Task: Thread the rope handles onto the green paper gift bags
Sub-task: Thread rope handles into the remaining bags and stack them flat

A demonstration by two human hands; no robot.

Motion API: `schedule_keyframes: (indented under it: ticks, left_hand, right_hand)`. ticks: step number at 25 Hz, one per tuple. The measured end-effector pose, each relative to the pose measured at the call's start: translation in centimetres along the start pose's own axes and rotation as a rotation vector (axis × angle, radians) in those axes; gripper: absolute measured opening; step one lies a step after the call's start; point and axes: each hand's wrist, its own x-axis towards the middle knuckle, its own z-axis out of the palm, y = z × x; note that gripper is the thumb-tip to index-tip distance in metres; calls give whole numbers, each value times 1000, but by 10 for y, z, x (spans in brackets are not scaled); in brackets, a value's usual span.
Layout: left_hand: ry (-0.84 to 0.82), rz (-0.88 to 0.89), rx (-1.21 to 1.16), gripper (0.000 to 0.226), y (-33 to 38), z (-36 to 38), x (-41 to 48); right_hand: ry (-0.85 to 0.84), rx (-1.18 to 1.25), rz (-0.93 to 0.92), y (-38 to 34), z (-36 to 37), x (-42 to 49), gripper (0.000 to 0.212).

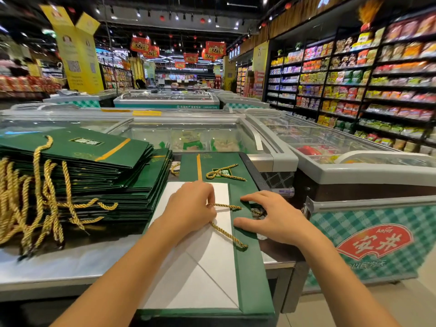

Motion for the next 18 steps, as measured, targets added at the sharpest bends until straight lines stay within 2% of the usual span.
schedule_keyframes:
  ticks: [3,8,13,16,18]
  left_hand:
    - [-18,-92,-276,15,-10,-11,-11]
    - [117,-173,-627,30,-25,-22,-37]
    - [170,-99,-696,38,-31,-22,-60]
    - [70,-40,-652,38,-40,-12,-65]
    - [19,-43,-619,38,-42,-7,-65]
  right_hand:
    - [-10,0,4,-1,0,1,80]
    - [-20,6,5,0,2,1,88]
    - [-24,4,2,0,1,0,100]
    - [26,-61,-4,-4,2,-2,90]
    - [156,-159,-29,-6,4,-6,83]
